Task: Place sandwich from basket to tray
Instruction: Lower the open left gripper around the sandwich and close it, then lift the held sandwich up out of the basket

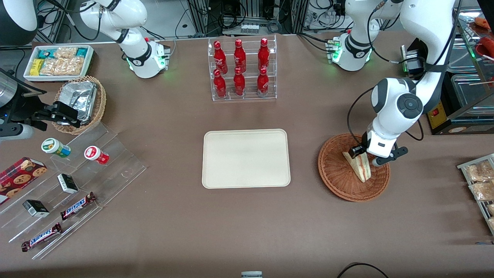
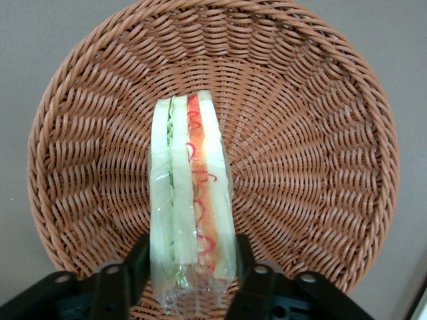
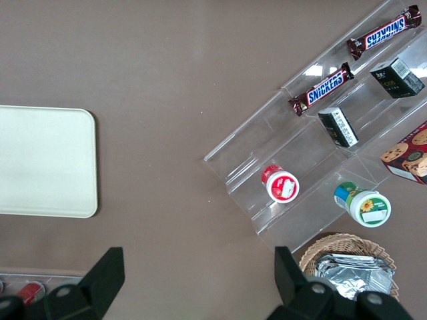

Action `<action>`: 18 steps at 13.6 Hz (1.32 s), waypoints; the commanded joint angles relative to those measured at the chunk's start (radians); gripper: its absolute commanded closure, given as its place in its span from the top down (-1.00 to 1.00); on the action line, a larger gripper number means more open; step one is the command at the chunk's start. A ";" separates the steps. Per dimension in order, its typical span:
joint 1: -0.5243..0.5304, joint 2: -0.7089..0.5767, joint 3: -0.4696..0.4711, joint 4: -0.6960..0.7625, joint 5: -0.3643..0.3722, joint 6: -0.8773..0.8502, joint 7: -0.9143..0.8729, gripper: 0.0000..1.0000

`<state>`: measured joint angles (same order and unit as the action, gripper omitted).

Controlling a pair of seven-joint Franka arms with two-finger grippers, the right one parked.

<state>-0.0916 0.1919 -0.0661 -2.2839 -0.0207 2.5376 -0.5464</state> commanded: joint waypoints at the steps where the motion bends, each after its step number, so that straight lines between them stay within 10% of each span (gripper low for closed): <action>1: 0.010 -0.015 -0.001 -0.022 0.004 0.023 0.003 -1.00; 11: 0.010 -0.161 -0.004 0.113 0.011 -0.351 0.062 -1.00; 18: 0.010 -0.138 -0.190 0.265 0.041 -0.504 0.154 -1.00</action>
<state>-0.0889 0.0314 -0.2054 -2.0443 0.0053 2.0513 -0.4152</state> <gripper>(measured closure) 0.899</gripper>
